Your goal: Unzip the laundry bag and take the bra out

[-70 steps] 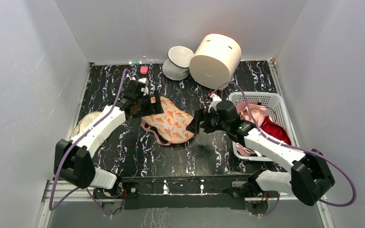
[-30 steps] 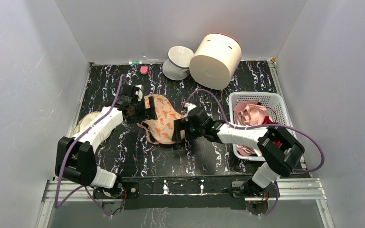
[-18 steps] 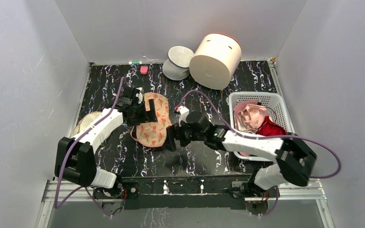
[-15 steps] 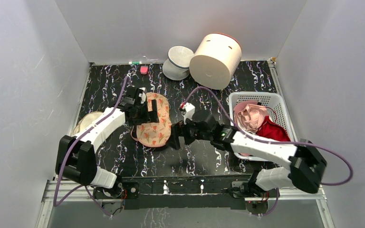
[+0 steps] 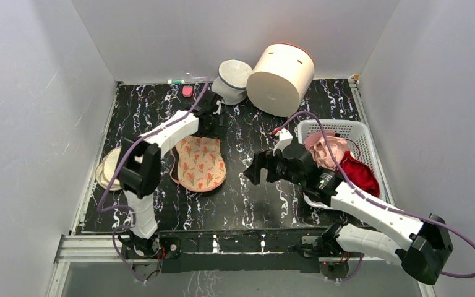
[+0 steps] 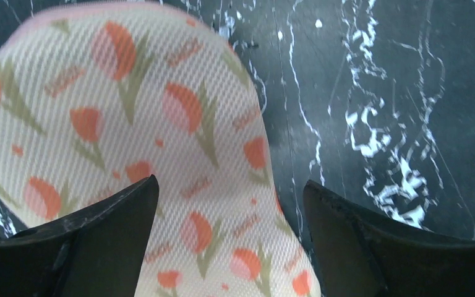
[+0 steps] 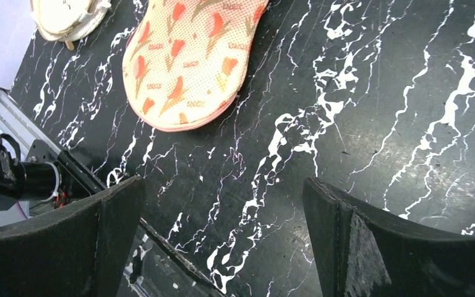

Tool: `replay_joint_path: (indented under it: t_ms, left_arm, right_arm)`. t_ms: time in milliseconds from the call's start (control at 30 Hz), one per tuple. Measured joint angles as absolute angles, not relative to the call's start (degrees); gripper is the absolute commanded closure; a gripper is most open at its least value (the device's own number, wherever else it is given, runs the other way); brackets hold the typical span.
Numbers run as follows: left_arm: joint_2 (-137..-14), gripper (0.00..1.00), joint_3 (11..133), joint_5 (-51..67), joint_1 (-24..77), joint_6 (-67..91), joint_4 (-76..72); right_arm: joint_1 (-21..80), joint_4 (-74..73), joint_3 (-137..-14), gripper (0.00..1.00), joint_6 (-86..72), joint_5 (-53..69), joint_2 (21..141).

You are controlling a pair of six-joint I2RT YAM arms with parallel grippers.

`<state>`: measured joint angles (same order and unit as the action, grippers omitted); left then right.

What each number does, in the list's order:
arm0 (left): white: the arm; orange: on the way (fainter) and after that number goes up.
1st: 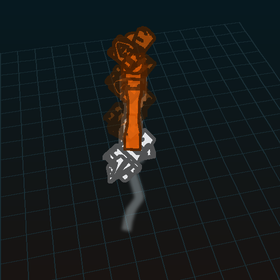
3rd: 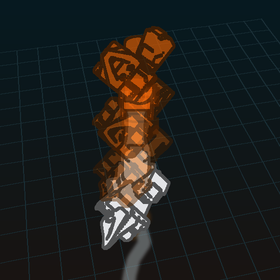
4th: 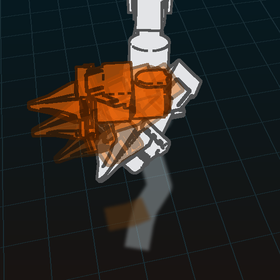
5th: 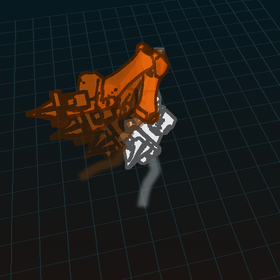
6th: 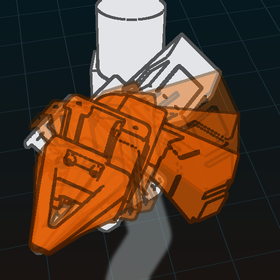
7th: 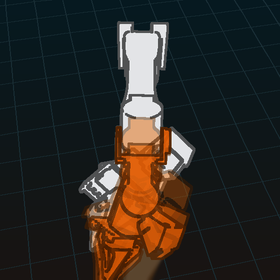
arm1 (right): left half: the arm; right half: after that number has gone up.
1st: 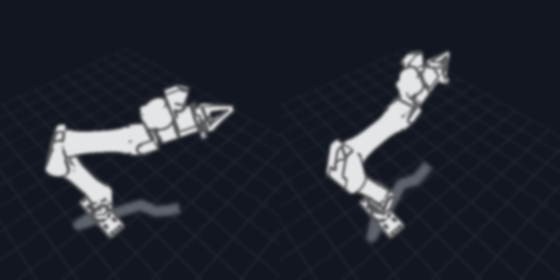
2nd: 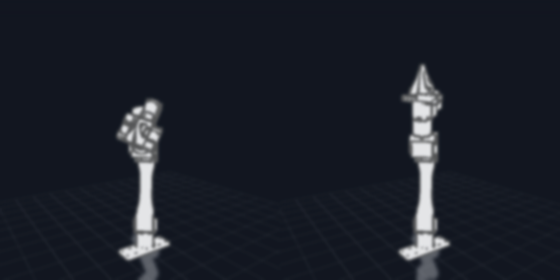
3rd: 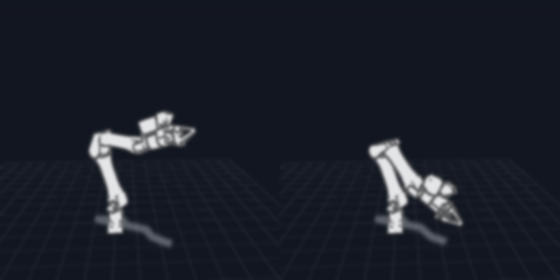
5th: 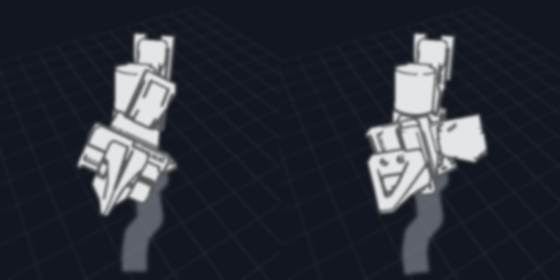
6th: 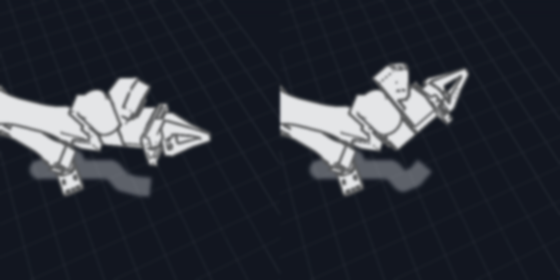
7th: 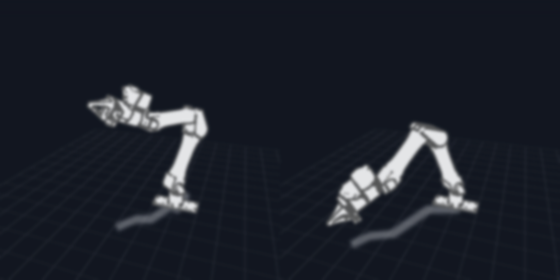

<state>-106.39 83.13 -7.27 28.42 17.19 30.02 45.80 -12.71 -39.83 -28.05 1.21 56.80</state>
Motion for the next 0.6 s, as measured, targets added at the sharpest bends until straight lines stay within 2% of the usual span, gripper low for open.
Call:
replay_joint_path:
  t_ms: [133,233,300,467,600]
  left_arm:
    - [-114.0,0.2,90.1,-11.4,29.9,14.5,31.8]
    - [-117.0,0.27,92.8,-13.5,31.4,13.3,32.9]
    - [-118.2,0.34,93.3,-14.8,32.7,12.4,33.1]
    - [-119.4,0.59,93.3,-18.8,35.9,10.3,33.2]
    - [-119.5,0.66,92.6,-19.7,37.2,9.2,32.5]
  right_arm:
    - [45.3,-13.6,-39.8,0.02,-28.4,-0.2,55.5]
    - [45.0,-14.0,-39.8,0.02,-28.4,-0.6,54.9]
    - [44.8,-14.4,-39.8,0.02,-28.4,-0.9,54.7]
    - [44.6,-14.9,-38.8,0.02,-28.5,-1.0,53.2]
    - [44.5,-15.0,-37.4,0.02,-28.8,-1.0,51.1]
